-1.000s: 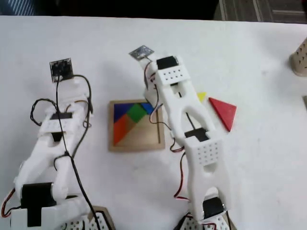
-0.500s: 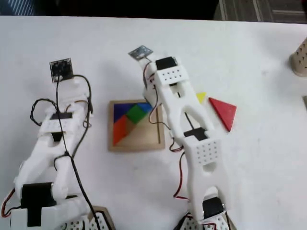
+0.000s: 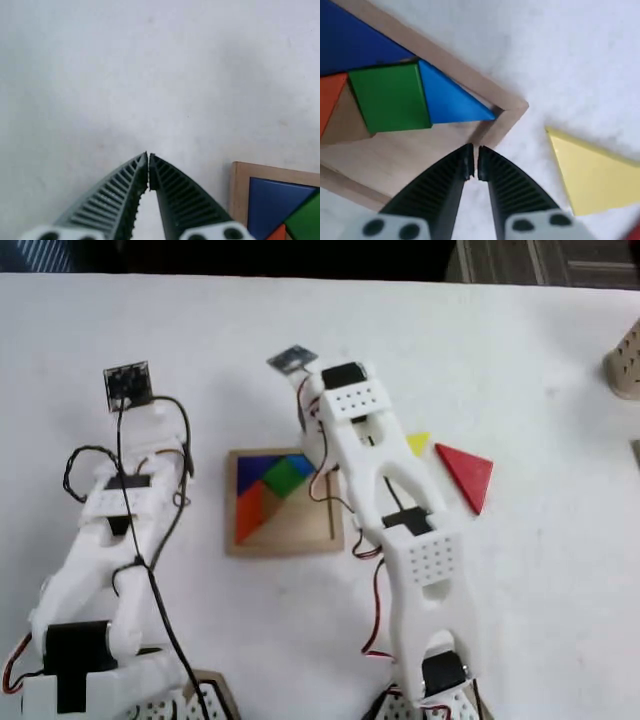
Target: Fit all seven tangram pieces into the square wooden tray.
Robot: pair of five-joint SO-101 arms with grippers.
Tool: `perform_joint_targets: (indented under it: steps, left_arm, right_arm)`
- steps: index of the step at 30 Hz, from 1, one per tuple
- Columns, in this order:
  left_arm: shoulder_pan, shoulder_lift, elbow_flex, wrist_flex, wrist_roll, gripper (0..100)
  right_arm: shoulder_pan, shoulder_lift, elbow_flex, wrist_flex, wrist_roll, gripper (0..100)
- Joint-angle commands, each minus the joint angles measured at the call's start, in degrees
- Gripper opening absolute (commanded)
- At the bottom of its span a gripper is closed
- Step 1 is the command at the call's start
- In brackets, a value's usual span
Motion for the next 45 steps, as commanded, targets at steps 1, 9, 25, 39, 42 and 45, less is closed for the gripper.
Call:
perform_joint_targets:
  steps: [1, 9, 25, 39, 42, 45]
  left_arm:
    - [-0.7, -0.2, -0.4, -1.5, -0.4, 3]
    - [-0.7, -0.2, -0.4, -1.5, -0.4, 3]
    - [-0.7, -0.2, -0.4, -1.4, -0.4, 3]
    - [-0.7, -0.2, -0.4, -1.4, -0.4, 3]
    - [-0.7, -0.2, -0.4, -1.2, -0.4, 3]
    - [-0.8, -0.2, -0.4, -1.2, -0.4, 3]
  right_arm:
    - [-2.5, -3.7, 1.6, 0.5, -0.5, 1.8]
    - [-7.7, -11.9, 20.1, -9.9, -3.8, 1.7]
    - [-7.5, -16.8, 25.0, -19.8, -5.4, 1.7]
    - [-8.7, -26.5, 41.7, -32.0, -5.7, 1.7]
    - [-8.7, -26.5, 43.4, -37.5, -5.7, 1.7]
    - [-8.7, -26.2, 43.9, -40.0, -5.8, 1.7]
